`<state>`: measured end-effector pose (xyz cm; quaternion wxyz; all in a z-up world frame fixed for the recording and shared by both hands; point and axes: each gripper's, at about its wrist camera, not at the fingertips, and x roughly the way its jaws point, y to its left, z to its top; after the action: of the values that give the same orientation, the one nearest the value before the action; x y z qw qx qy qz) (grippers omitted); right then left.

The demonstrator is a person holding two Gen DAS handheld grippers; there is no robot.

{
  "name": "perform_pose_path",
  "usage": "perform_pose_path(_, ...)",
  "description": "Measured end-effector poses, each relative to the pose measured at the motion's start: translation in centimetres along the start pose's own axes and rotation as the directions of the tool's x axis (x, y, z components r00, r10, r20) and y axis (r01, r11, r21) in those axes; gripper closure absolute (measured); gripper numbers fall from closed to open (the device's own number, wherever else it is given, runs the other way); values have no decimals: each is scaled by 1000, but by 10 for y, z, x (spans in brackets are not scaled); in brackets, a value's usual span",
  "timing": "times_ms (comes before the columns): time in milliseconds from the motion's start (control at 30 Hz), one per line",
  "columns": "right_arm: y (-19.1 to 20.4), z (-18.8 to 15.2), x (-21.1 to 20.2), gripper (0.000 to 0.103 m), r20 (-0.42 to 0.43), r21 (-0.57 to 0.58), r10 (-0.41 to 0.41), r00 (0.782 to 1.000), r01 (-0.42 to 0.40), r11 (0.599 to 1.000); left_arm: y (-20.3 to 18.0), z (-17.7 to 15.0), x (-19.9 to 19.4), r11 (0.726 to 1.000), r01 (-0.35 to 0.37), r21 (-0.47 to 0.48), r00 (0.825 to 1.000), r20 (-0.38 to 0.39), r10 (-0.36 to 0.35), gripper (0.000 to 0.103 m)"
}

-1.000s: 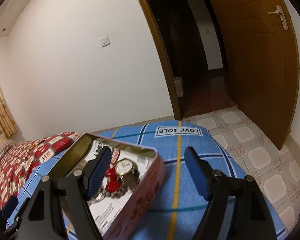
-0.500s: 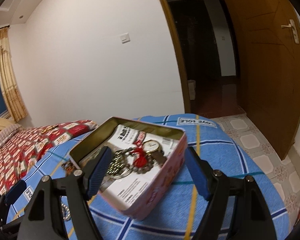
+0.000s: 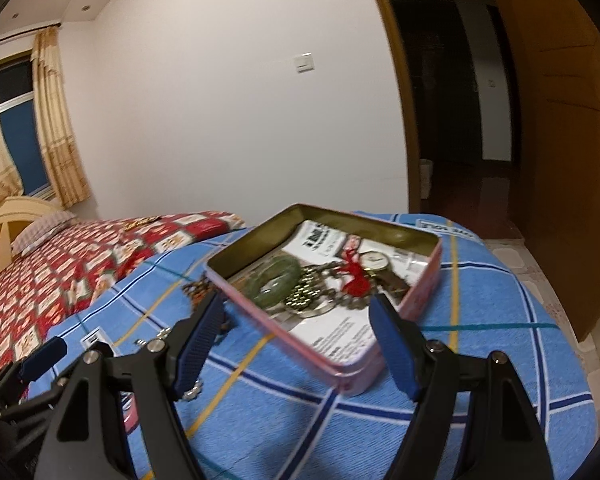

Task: Organize jewelry
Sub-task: 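Withdraw both open tools from the tin toward the pink bangle, then grasp the pink bangle with the left tool and lift it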

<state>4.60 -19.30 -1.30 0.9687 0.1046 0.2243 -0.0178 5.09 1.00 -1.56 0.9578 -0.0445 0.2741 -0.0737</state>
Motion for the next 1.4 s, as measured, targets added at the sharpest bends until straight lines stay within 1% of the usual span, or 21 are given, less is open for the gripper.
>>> perform_pose_path(33, 3, -1, 0, 25, -4, -8, 8, 1000, -8, 1000, 6, 0, -1, 1000, 3, -2, 1000, -4, -3, 27)
perform_pose_path(100, 8, -3, 0, 25, -14, -16, 21, 1000, -22, 1000, 21, 2, -3, 1000, -20, -1, 1000, -20, 20, 27)
perform_pose_path(167, 13, -5, 0, 25, -27, -22, 43, 999, -43, 999, 37, 4, -4, 1000, -5, -24, 999, -37, 4, 27)
perform_pose_path(200, 16, -7, 1, 25, -36, -27, 57, 998, -58, 998, 46, 5, -4, 1000, -19, -21, 999, -43, 18, 27)
perform_pose_path(267, 22, -9, 2, 25, -53, -37, 78, 996, -80, 996, 54, 4, -1, 998, -57, 17, 995, -76, 58, 27)
perform_pose_path(333, 28, -11, 3, 25, -66, -46, 93, 993, -96, 994, 58, 2, 5, 996, -66, 56, 991, -116, 72, 27)
perform_pose_path(400, 33, -14, 4, 25, -81, -53, 105, 991, -110, 993, 58, -3, 12, 996, -39, 83, 983, -177, 53, 27)
perform_pose_path(500, 39, -17, 5, 25, -105, -63, 120, 987, -127, 990, 52, -9, 20, 996, 35, 87, 967, -253, -12, 27)
perform_pose_path(567, 42, -18, 4, 25, -108, -71, 124, 986, -132, 989, 44, -13, 30, 994, 65, 90, 948, -315, -33, 27)
perform_pose_path(633, 44, -19, 2, 25, -101, -83, 124, 987, -133, 988, 38, -17, 37, 993, 71, 92, 933, -359, -33, 27)
perform_pose_path(667, 45, -19, 2, 25, -99, -86, 124, 987, -132, 988, 36, -18, 36, 993, 82, 89, 930, -364, -44, 27)
perform_pose_path(767, 46, -19, 1, 25, -98, -91, 125, 987, -134, 987, 32, -19, 31, 984, 168, 65, 923, -360, -134, 27)
perform_pose_path(800, 46, -19, 2, 25, -101, -92, 125, 987, -135, 987, 30, -20, 31, 981, 183, 67, 921, -361, -147, 27)
perform_pose_path(900, 46, -19, 3, 25, -106, -84, 128, 986, -137, 987, 24, -22, 37, 980, 179, 88, 913, -385, -132, 26)
perform_pose_path(1000, 45, -20, 2, 25, -104, -76, 131, 986, -139, 987, 25, -17, 46, 980, 189, 69, 909, -390, -148, 26)
perform_pose_path(1100, 45, -20, 2, 25, -106, -77, 131, 986, -140, 987, 22, -15, 46, 980, 184, 77, 912, -386, -141, 26)
perform_pose_path(1167, 45, -20, 1, 25, -104, -77, 131, 986, -139, 987, 22, -18, 46, 978, 191, 86, 908, -393, -143, 26)
perform_pose_path(1233, 45, -20, 2, 25, -107, -76, 133, 985, -141, 987, 24, -18, 43, 980, 185, 78, 913, -383, -142, 26)
perform_pose_path(1300, 46, -20, 2, 25, -109, -76, 134, 985, -143, 987, 28, -16, 39, 979, 193, 65, 917, -368, -157, 26)
perform_pose_path(1333, 46, -20, 2, 25, -110, -75, 136, 985, -144, 987, 29, -15, 34, 975, 213, 61, 919, -353, -178, 26)
perform_pose_path(1400, 45, -20, 2, 25, -111, -72, 137, 984, -146, 987, 25, -15, 30, 965, 247, 86, 915, -348, -204, 26)
